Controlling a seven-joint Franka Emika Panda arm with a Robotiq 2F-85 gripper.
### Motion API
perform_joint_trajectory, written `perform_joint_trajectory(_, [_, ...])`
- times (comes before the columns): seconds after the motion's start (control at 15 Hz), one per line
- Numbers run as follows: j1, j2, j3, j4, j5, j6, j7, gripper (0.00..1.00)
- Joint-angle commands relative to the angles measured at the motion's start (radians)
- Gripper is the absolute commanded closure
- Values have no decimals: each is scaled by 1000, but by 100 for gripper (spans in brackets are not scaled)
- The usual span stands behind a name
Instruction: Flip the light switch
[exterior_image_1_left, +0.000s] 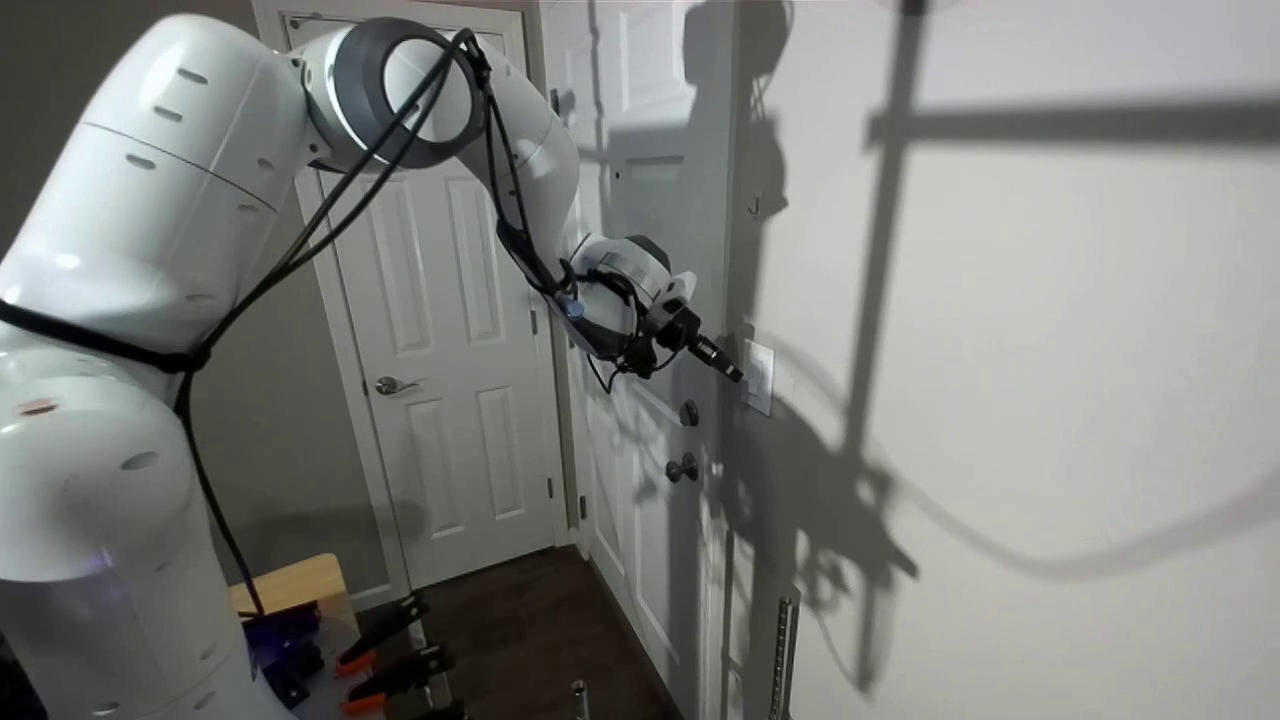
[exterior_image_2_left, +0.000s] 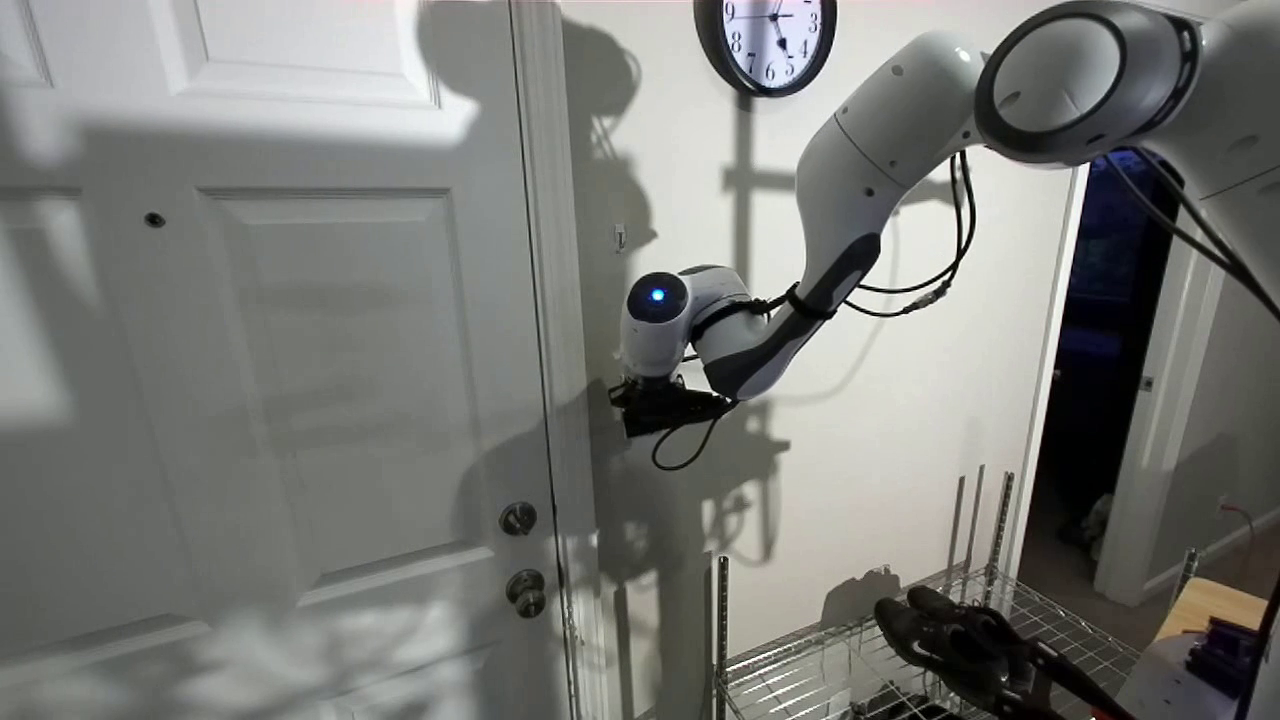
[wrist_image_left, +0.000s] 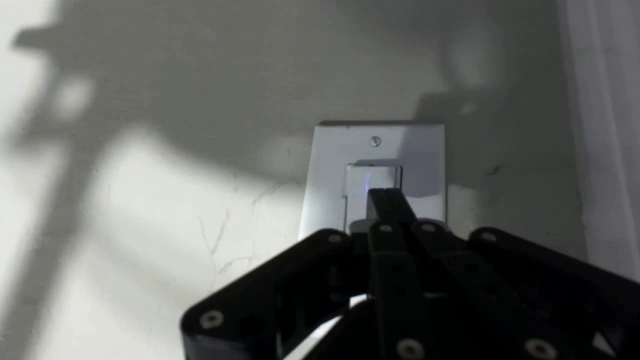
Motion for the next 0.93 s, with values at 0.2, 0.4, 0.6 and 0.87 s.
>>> perform_joint_trajectory(0.2, [-79,-53,50,-94,112,49,-91,100])
perform_joint_trajectory(0.4, [-91,-54,44,-102,136,61,-112,99])
perform_joint_trajectory(0.6, [-110,-51,40,-98,143,89,-132,99])
perform_joint_trajectory(0.87, [-149,-48,47,-90,152,125,-176,99])
